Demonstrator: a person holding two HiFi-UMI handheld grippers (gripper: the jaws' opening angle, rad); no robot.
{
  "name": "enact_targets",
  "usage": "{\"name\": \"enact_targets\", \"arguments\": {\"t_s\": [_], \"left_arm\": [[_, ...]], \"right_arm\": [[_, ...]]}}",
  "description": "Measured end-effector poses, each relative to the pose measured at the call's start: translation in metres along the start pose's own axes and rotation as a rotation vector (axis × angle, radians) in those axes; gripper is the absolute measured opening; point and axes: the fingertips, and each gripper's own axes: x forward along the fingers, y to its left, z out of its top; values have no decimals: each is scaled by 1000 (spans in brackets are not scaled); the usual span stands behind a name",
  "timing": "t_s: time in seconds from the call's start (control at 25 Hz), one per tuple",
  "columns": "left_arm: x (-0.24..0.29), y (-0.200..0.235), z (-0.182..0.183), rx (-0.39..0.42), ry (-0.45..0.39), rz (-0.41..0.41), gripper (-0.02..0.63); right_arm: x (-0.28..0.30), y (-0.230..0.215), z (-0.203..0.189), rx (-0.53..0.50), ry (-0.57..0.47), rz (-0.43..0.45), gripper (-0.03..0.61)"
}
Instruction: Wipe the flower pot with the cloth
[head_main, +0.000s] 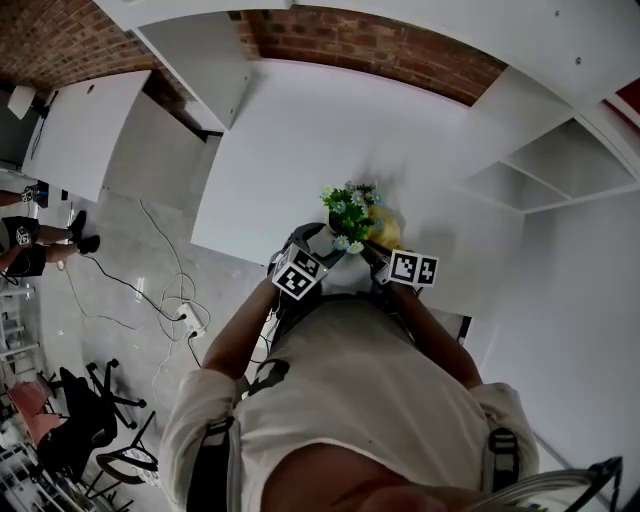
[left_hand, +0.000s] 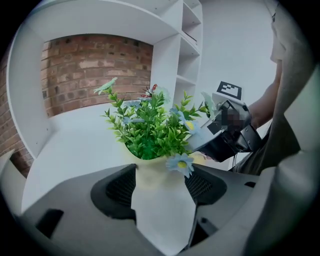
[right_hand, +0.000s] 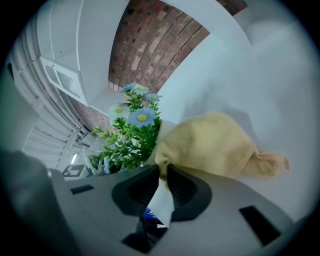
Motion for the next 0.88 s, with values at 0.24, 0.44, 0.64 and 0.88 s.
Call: {"name": "enact_targets", "arguments": {"t_s": [0.24, 0.44, 0.64, 0.88], "left_arm": [[-1, -3, 2, -18, -15, 21, 311], [-2, -15, -1, -8, -10, 4, 311], [-5, -24, -1, 7, -16, -13, 311], [4, -39, 0, 40, -8, -42, 311]], "right_arm": [[-1, 1, -1, -2, 3, -5, 61], [-5, -1, -3, -6, -2, -22, 61], [-6, 2, -7, 1, -6, -34, 61], [-9, -2, -12, 11, 0, -31, 61]]}}
